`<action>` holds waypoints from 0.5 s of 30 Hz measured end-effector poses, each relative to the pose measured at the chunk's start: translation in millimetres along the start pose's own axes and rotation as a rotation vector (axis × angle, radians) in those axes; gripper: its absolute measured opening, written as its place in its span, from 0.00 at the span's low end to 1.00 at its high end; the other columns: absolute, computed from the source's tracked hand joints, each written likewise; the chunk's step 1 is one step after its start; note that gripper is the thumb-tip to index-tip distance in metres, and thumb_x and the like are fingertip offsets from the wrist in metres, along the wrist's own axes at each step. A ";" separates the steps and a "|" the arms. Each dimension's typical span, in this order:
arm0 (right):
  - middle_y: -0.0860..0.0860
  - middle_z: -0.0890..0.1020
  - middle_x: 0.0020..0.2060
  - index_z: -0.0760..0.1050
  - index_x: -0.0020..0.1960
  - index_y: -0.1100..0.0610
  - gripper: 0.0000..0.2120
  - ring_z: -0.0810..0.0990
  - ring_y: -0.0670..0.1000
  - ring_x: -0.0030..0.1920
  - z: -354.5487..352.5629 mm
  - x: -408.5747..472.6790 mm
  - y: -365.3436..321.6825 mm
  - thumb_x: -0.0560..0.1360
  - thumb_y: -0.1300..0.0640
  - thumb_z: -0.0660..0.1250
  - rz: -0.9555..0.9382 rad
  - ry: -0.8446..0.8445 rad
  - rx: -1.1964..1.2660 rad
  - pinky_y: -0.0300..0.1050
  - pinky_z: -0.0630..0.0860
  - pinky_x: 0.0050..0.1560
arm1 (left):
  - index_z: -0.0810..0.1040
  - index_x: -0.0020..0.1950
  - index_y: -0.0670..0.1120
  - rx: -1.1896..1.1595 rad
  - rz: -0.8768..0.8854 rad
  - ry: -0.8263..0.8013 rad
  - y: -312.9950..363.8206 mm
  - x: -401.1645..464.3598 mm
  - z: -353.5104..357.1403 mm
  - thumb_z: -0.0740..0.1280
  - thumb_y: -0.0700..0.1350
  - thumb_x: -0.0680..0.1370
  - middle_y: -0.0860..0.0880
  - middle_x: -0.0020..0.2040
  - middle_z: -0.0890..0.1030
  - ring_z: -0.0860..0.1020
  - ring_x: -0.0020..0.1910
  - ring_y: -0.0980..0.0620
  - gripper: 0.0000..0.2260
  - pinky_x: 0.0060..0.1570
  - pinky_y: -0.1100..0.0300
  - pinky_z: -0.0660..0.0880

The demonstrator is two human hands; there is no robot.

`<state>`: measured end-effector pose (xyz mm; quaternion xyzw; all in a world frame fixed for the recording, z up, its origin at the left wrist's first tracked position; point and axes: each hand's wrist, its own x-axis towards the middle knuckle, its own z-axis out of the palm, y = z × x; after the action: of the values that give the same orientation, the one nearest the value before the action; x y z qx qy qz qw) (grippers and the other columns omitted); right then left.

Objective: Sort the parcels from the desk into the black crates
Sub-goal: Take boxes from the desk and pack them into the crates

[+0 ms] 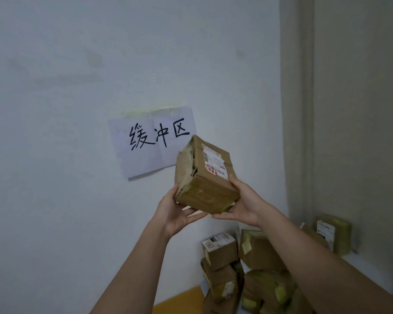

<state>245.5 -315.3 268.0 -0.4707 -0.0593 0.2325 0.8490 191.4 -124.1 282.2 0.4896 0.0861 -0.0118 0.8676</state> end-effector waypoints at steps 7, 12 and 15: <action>0.48 0.83 0.54 0.74 0.68 0.47 0.14 0.78 0.49 0.55 6.0 0.2 -4.0 0.84 0.53 0.56 -0.286 0.028 -0.178 0.64 0.72 0.64 | 0.74 0.64 0.51 0.442 0.212 0.223 13.7 -5.9 -8.5 0.63 0.35 0.79 0.44 0.57 0.82 0.81 0.50 0.46 0.16 0.45 0.55 0.78; 0.48 0.81 0.59 0.74 0.68 0.46 0.16 0.76 0.47 0.57 15.2 -4.6 -5.9 0.85 0.56 0.55 -0.383 0.005 -0.214 0.49 0.74 0.54 | 0.79 0.60 0.56 0.443 0.200 0.093 16.5 -15.6 0.2 0.62 0.66 0.77 0.54 0.60 0.78 0.77 0.60 0.47 0.20 0.54 0.51 0.76; 0.45 0.81 0.60 0.74 0.67 0.43 0.16 0.75 0.47 0.59 15.2 -7.8 -8.3 0.85 0.56 0.55 -0.428 0.002 -0.250 0.47 0.71 0.55 | 0.81 0.57 0.58 0.439 0.222 0.027 16.9 -15.6 1.2 0.60 0.70 0.73 0.56 0.61 0.78 0.75 0.63 0.47 0.22 0.63 0.46 0.72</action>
<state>236.6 -310.8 284.1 -0.5490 -0.1852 0.0378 0.8142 178.0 -117.3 299.6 0.6731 0.0388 0.0715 0.7351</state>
